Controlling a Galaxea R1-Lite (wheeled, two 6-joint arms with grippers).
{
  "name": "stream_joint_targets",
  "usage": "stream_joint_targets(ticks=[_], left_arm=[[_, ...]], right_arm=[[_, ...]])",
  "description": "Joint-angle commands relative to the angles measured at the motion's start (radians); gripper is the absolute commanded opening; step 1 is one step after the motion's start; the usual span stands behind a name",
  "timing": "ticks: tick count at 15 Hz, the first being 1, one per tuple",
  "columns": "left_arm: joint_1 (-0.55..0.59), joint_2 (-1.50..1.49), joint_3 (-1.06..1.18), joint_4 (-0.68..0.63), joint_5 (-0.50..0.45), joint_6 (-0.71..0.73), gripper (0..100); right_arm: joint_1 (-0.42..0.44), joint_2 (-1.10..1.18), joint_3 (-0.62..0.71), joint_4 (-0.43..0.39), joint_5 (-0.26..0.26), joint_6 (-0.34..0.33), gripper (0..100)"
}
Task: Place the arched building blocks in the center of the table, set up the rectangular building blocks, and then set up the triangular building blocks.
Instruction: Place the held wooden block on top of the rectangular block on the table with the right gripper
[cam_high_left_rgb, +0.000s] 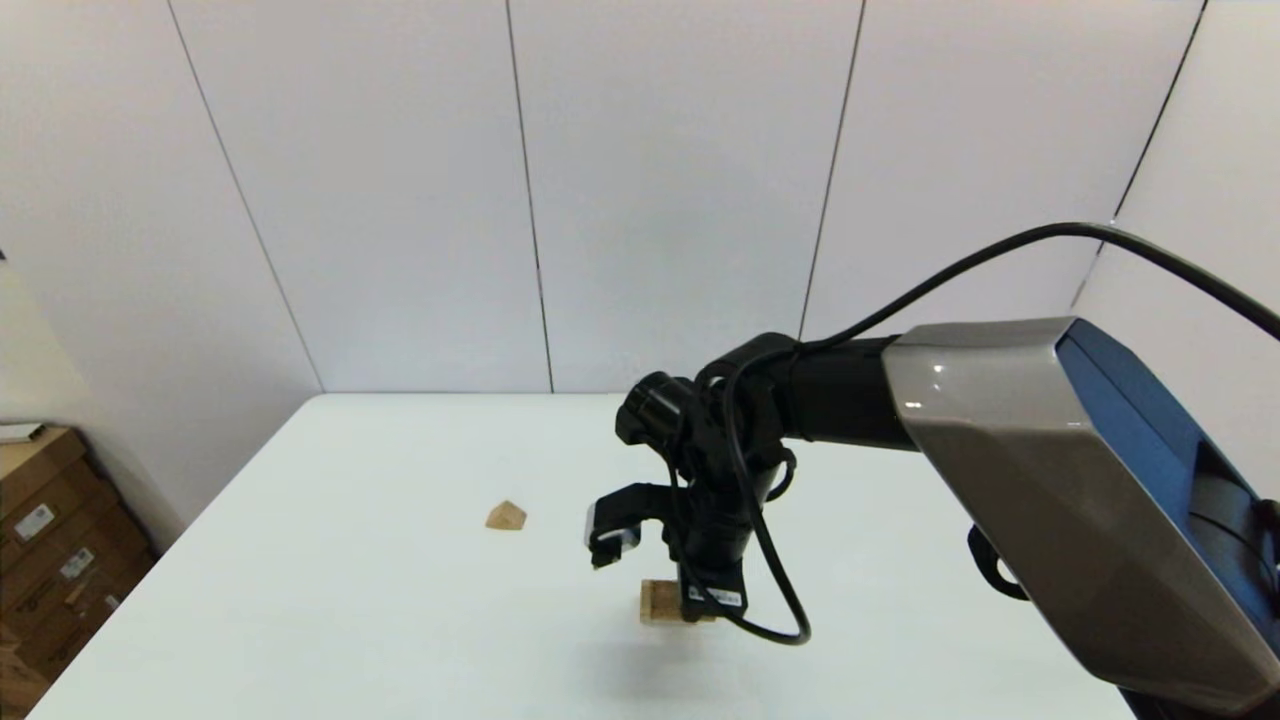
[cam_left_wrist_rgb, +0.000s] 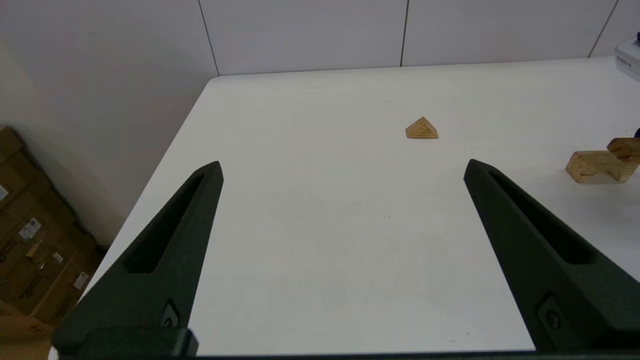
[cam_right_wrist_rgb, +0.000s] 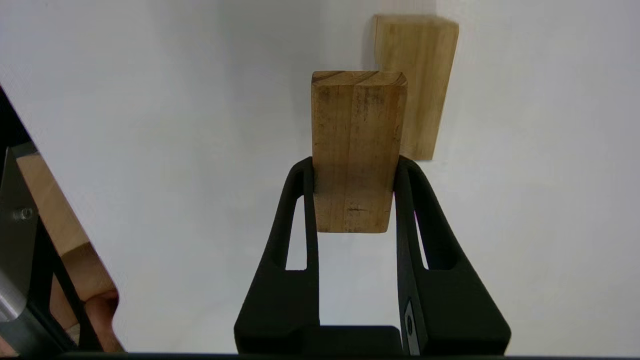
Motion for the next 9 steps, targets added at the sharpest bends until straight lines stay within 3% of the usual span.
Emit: stream_joint_targets(ticks=[1, 9], left_arm=[[0.000, 0.001, 0.000, 0.000, 0.000, 0.000, 100], [0.000, 0.001, 0.000, 0.000, 0.000, 0.000, 100]], right_arm=[[0.002, 0.008, 0.000, -0.014, -0.001, -0.010, 0], [0.004, -0.010, 0.002, -0.017, 0.007, -0.007, 0]])
